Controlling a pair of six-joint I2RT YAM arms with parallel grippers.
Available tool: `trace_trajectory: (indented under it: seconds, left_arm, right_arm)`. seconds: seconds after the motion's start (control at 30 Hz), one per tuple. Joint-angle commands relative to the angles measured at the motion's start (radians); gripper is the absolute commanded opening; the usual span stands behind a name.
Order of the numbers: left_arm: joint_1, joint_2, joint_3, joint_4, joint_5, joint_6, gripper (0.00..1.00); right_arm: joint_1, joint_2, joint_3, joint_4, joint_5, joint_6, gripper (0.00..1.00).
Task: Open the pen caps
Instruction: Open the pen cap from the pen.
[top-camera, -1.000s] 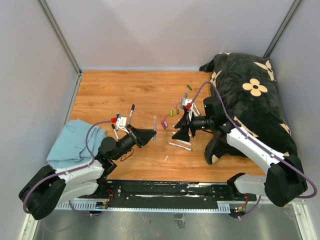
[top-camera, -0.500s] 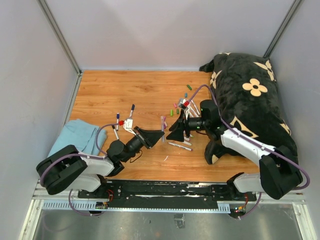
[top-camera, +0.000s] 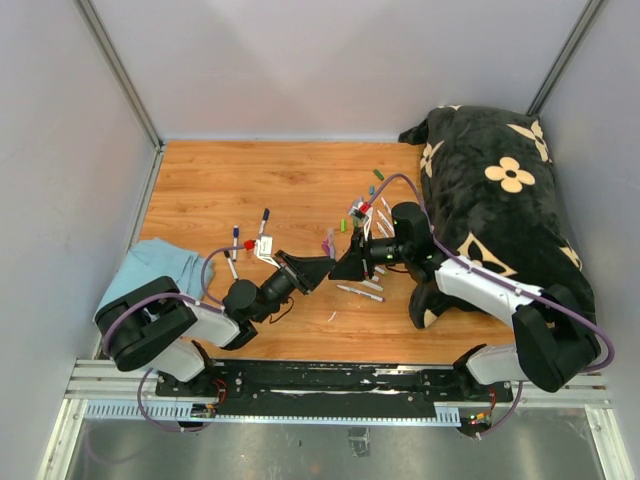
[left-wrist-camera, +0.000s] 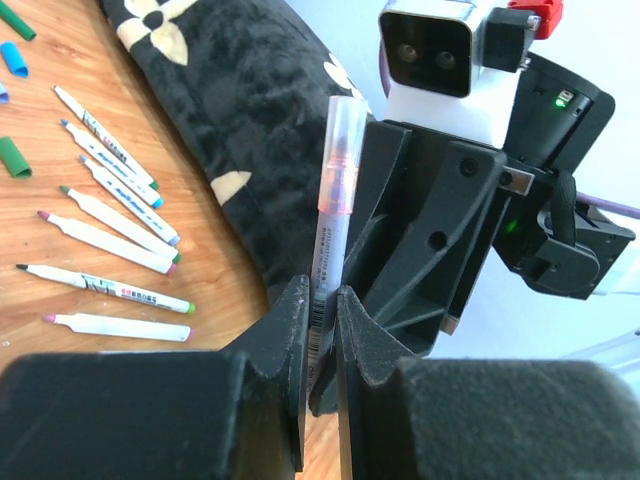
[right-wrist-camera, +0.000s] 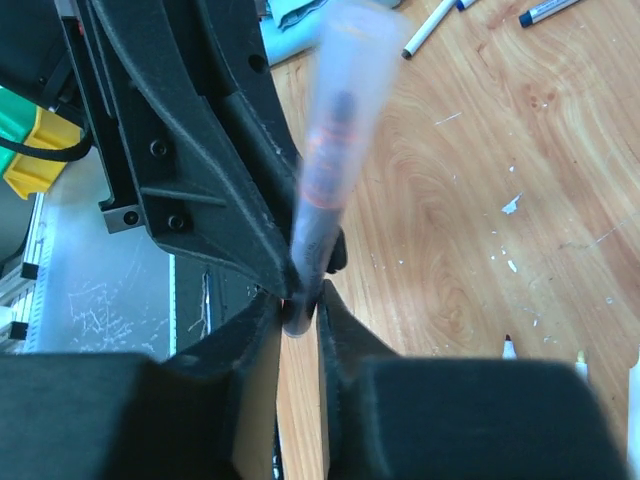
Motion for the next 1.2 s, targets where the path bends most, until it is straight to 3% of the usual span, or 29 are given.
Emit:
trace_trajectory:
  seconds: [0.0,0.1,0.2,0.33,0.5,0.63,0.87,1.17]
  left_arm:
    - [-0.017,0.014,0.025,0.085,-0.011,0.013,0.0]
    - [-0.017,0.004,0.019,0.086,0.0,0.021,0.02]
    - [-0.017,-0.029,0.001,0.072,0.001,0.035,0.2]
    - [-0.009,-0.132,-0.034,-0.004,0.008,0.082,0.51]
    - [0.06,-0.357,-0.051,-0.251,0.118,0.136,0.75]
    - [0.076,-0.536,-0.056,-0.453,0.129,0.204,0.95]
    - [0.102,-0.71,-0.028,-0.668,0.168,0.235,0.99]
    - [0.121,-0.687,0.001,-0.704,0.161,0.11,0.99]
  right_arm:
    - [0.014,-0.003,0.03,-0.001,-0.017,0.018,0.1]
    - [0.014,-0.006,0.049,-0.04,-0.021,-0.009,0.01]
    - [0.012,-0.002,0.067,-0.091,-0.023,-0.046,0.01]
    - [0.005,0.006,0.1,-0.165,-0.051,-0.121,0.01]
    - [-0.018,0.007,0.173,-0.39,-0.151,-0.389,0.01]
    - [-0.03,0.024,0.228,-0.549,-0.201,-0.538,0.01]
    - [-0.034,0.023,0.26,-0.657,-0.135,-0.633,0.01]
    - [-0.035,-0.001,0.26,-0.698,-0.068,-0.686,0.01]
